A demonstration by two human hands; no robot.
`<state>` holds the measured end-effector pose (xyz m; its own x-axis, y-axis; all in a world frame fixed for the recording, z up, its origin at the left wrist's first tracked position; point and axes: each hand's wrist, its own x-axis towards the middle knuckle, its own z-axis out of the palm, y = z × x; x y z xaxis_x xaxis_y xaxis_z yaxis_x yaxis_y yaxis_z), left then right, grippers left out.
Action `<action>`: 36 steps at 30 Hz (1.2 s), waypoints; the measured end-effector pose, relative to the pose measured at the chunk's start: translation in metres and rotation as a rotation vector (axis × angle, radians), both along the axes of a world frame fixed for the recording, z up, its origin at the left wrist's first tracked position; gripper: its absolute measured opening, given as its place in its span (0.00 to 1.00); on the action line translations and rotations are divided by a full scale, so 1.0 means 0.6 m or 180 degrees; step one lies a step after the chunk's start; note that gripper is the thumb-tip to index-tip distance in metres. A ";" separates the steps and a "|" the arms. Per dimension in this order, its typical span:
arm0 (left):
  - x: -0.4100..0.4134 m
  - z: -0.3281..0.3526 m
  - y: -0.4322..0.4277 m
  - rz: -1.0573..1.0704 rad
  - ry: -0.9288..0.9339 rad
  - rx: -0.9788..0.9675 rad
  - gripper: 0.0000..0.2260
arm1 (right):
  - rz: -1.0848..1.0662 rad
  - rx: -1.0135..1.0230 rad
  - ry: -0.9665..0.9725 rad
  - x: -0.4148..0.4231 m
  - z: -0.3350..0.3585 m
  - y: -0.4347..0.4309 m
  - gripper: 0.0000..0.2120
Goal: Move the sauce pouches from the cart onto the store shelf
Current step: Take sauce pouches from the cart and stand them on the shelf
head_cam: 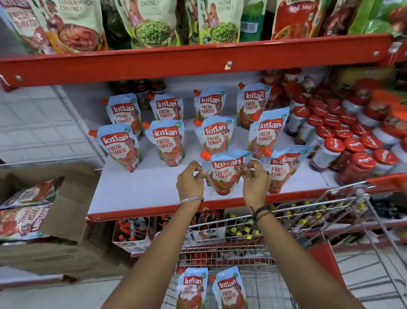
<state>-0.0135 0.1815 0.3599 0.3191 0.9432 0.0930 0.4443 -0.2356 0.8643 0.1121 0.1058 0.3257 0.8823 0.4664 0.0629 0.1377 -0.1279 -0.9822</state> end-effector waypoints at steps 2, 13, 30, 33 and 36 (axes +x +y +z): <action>0.010 -0.018 0.030 -0.0016 0.0111 -0.0105 0.07 | 0.0099 -0.0286 -0.0011 0.013 -0.011 0.021 0.06; 0.002 -0.029 0.022 -0.0109 0.0185 -0.0103 0.09 | 0.0019 -0.0143 -0.0005 0.002 -0.025 0.012 0.08; -0.093 -0.190 -0.131 -0.0021 -0.0179 -0.0287 0.05 | 0.0337 -0.1164 -0.0393 -0.089 -0.170 -0.167 0.08; -0.107 -0.289 -0.164 -0.0043 0.0224 -0.1150 0.10 | 0.0607 -0.1515 0.0084 -0.103 -0.270 -0.207 0.05; -0.115 -0.378 -0.186 -0.0184 0.0834 -0.2082 0.09 | 0.0947 -0.1760 0.0503 -0.112 -0.353 -0.242 0.04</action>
